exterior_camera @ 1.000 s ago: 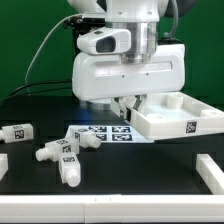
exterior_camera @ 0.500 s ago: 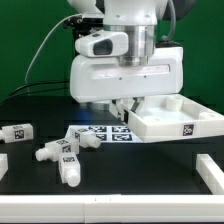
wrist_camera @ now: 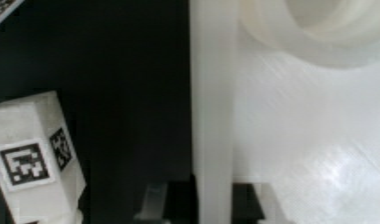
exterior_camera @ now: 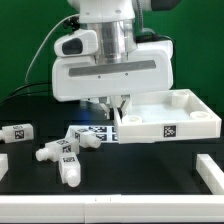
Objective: Assemble square table
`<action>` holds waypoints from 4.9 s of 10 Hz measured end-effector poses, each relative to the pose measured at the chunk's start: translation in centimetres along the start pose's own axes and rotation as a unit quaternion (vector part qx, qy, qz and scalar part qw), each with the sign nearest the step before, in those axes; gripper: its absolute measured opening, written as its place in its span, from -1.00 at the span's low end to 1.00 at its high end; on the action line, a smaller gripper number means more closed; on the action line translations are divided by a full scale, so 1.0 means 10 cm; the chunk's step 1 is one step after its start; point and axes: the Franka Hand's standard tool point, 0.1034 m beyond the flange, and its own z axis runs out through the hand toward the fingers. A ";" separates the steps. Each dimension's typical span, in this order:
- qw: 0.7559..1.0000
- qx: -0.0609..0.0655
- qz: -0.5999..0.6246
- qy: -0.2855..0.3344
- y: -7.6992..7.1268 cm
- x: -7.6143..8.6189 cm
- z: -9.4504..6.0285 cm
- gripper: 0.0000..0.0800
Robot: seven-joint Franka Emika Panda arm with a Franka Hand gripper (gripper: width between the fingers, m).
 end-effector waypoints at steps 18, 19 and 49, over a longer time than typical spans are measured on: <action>0.999 -0.030 0.027 0.008 0.18 0.63 0.80 -0.89; 0.999 -0.029 0.028 0.008 0.19 0.63 0.80 -0.89; 0.999 -0.038 -0.031 -0.015 0.91 0.40 0.45 0.62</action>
Offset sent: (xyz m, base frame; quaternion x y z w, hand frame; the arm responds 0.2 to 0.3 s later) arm 0.0533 -0.0206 -0.0252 -0.0784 -0.0194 0.0359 0.9961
